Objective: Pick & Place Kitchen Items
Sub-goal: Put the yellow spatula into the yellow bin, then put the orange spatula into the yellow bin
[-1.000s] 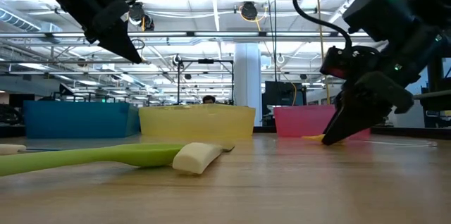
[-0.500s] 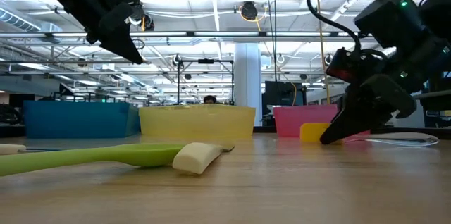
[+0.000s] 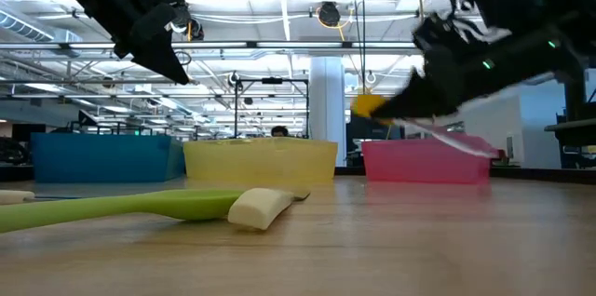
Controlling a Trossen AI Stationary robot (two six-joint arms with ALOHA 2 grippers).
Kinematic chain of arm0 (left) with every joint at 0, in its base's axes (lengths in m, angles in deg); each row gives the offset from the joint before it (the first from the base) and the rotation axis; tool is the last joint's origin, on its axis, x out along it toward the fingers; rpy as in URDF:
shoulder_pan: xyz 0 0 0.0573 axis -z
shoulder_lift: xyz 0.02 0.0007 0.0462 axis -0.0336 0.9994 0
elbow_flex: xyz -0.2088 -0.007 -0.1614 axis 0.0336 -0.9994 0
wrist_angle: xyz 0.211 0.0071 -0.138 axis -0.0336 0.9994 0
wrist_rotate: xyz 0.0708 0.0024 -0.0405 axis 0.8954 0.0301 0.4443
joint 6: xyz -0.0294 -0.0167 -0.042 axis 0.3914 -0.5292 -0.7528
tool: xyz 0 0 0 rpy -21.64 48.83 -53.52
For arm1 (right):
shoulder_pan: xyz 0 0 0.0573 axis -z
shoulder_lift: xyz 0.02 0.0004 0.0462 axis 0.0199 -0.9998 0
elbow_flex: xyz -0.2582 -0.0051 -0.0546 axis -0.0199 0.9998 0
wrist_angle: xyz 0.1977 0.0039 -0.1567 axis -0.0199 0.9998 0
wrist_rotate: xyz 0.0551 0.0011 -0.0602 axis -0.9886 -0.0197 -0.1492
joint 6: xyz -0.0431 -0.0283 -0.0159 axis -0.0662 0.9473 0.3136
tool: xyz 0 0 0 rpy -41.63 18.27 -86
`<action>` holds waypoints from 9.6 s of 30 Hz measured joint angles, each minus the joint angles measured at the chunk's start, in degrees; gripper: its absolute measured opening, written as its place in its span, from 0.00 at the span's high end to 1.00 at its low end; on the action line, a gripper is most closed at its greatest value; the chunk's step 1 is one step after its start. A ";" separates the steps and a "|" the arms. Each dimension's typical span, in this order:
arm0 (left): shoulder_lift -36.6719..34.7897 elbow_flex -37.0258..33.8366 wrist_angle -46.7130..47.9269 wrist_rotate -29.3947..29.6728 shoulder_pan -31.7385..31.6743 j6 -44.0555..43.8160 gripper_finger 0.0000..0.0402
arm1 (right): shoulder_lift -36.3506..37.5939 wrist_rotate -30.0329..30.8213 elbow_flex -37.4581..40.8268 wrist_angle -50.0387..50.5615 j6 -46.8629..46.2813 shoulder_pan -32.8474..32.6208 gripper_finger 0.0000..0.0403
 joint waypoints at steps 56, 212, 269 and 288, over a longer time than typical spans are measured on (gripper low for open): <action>2.10 -2.08 -4.23 -0.59 3.01 4.35 0.96 | -38.78 -5.83 -54.74 8.14 16.88 28.45 0.92; 2.05 -2.10 -14.01 -7.12 13.55 6.19 0.96 | -33.29 -32.07 -46.52 37.54 16.96 0.65 0.89; 2.05 -2.10 -11.04 -7.06 13.55 8.16 0.96 | -25.00 -7.44 -46.41 36.95 9.06 25.46 0.94; 2.06 -2.08 -11.09 -7.01 13.55 8.96 0.96 | -25.27 -14.85 -46.50 39.53 14.49 25.46 0.90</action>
